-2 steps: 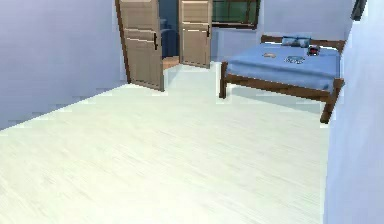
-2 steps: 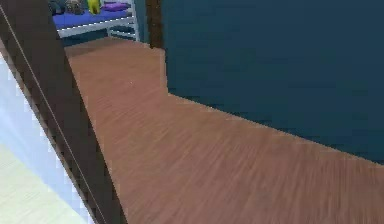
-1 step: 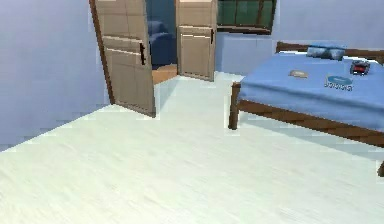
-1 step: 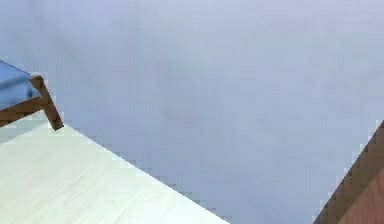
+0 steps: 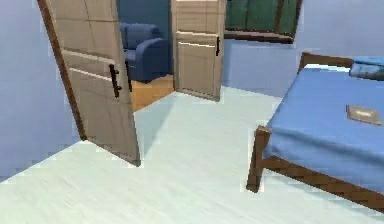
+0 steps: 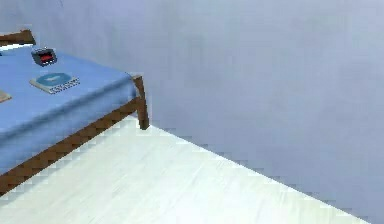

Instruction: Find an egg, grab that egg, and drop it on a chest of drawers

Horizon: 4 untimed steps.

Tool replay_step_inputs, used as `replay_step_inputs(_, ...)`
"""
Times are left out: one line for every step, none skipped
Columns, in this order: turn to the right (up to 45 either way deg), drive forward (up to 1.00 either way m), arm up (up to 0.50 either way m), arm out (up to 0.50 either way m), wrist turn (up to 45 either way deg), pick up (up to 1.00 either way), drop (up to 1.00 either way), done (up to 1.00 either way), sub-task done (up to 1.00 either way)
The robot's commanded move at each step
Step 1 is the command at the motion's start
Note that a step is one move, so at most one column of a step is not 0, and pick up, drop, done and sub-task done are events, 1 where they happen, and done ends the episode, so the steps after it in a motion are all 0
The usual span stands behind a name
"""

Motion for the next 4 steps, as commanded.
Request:
replay_step_inputs(0.0,1.00,0.00,0.00,0.0,0.00,0.00,0.00,0.00)
replay_step_inputs(3.0,0.00,0.00,0.00,0.0,0.00,0.00,0.00,0.00)
replay_step_inputs(0.0,0.70,0.00,0.00,0.0,0.00,0.00,0.00,0.00)
replay_step_inputs(-30.0,0.00,0.00,0.00,0.0,0.00,0.00,0.00,0.00)
